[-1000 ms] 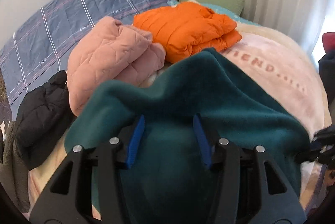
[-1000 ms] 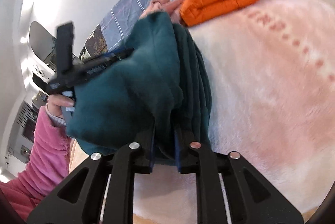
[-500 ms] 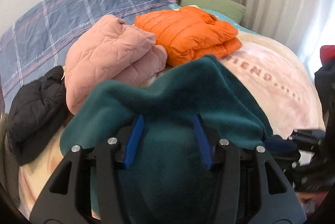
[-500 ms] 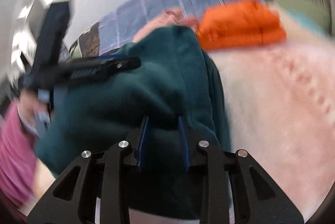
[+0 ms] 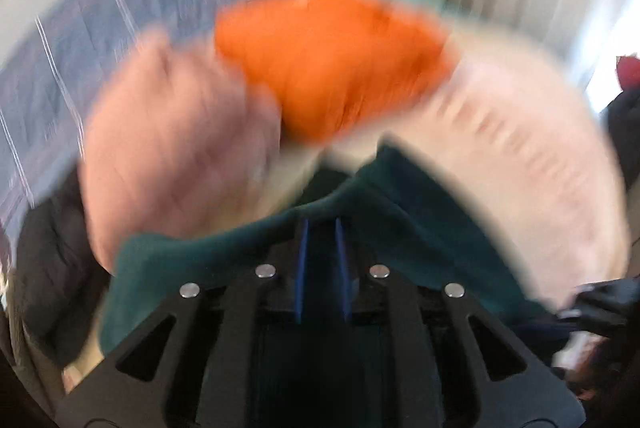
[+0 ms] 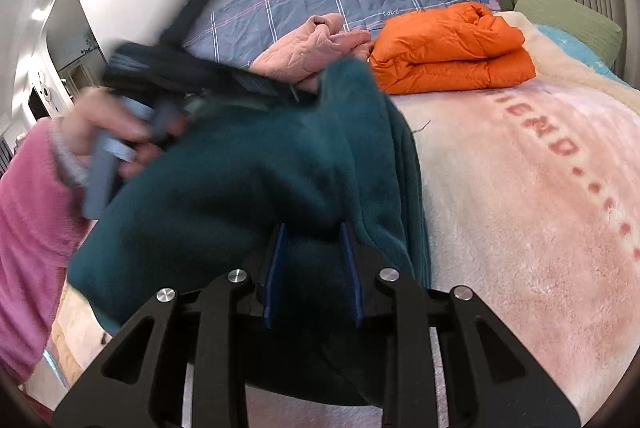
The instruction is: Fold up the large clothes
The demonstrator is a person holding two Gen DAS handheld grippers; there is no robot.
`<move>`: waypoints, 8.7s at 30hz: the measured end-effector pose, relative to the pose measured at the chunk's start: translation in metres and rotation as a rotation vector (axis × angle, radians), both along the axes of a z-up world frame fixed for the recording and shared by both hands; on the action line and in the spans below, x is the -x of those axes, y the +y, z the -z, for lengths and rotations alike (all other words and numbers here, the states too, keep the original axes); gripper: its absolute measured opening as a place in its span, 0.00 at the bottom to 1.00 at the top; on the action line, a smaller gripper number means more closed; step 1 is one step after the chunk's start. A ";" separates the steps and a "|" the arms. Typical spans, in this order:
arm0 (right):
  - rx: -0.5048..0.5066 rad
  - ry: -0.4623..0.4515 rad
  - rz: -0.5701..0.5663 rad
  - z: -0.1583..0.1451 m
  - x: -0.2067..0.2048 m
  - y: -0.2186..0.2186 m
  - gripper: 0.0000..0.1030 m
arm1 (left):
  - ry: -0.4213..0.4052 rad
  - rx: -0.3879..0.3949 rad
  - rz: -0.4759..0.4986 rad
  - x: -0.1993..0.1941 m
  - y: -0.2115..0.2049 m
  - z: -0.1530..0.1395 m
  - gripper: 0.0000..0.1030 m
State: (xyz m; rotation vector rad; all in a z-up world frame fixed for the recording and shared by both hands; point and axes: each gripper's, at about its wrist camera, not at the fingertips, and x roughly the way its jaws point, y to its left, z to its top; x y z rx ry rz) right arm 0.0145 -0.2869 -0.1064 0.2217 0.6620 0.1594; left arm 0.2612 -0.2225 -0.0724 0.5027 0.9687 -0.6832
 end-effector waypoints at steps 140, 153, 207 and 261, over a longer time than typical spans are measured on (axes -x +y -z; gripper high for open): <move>-0.031 -0.062 0.039 0.005 0.008 -0.003 0.19 | -0.235 0.051 -0.071 0.029 0.043 -0.039 0.28; 0.001 -0.054 0.063 0.006 0.004 -0.001 0.19 | -0.193 -0.161 0.102 0.011 -0.049 0.017 0.60; -0.712 0.333 0.078 0.046 -0.008 -0.079 0.99 | -0.307 -0.137 0.076 0.029 -0.039 0.007 0.65; -0.379 -0.294 0.362 -0.129 0.054 -0.286 0.35 | -0.136 0.771 0.219 0.046 -0.126 -0.201 0.65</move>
